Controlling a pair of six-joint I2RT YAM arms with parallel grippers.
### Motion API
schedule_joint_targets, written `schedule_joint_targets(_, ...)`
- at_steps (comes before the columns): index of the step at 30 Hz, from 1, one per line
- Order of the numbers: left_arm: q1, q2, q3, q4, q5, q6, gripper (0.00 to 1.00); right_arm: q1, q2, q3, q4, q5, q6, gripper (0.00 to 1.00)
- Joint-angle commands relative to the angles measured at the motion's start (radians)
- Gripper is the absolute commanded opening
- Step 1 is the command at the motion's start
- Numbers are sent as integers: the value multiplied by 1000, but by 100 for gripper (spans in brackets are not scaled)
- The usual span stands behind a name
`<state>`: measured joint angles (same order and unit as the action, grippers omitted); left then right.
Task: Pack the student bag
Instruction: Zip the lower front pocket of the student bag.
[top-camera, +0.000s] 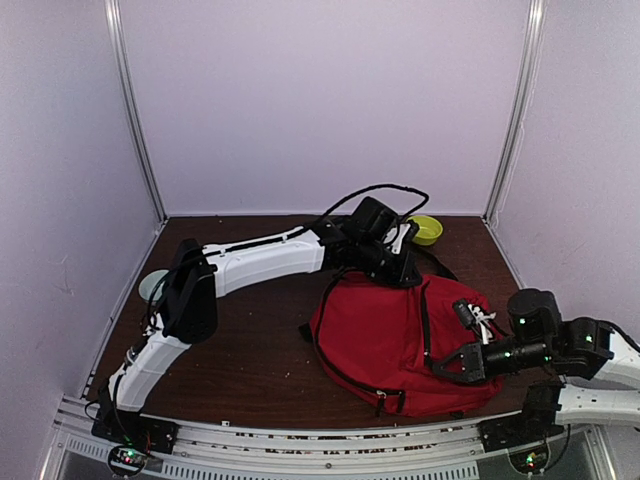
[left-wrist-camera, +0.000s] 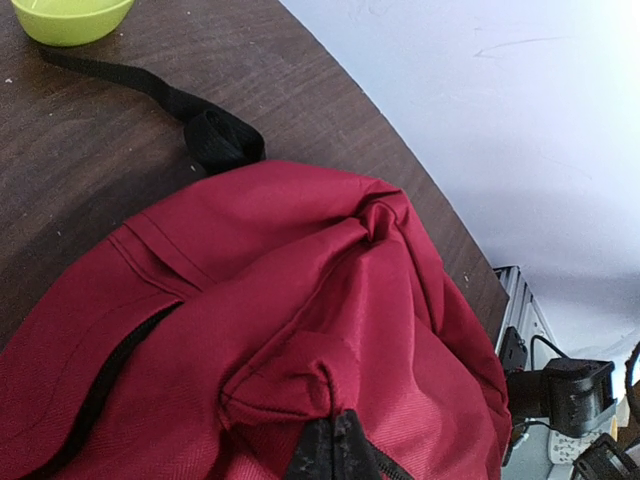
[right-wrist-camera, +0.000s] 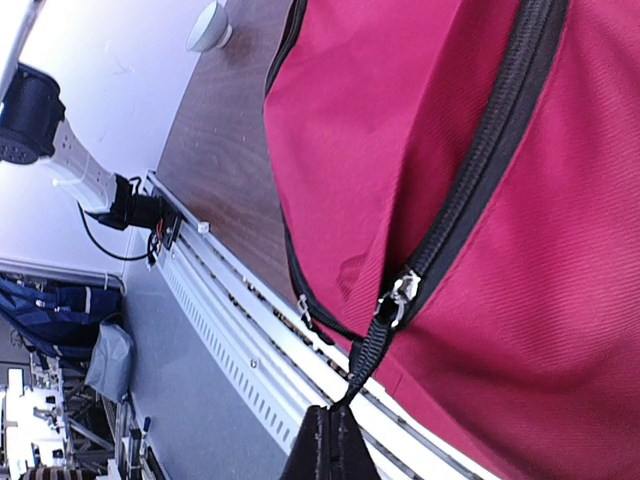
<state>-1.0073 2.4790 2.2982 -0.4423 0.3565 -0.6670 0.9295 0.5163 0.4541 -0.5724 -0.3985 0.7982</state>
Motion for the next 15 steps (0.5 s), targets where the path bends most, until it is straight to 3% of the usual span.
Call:
schedule_joint_targets(1, 37, -64, -19, 71, -24, 18, 0, 89, 21, -2, 9, 38, 54, 0)
schedule_joint_targets(15, 36, -70, -41, 90, -21, 19, 0, 264, 67, 8, 14, 85, 128, 0)
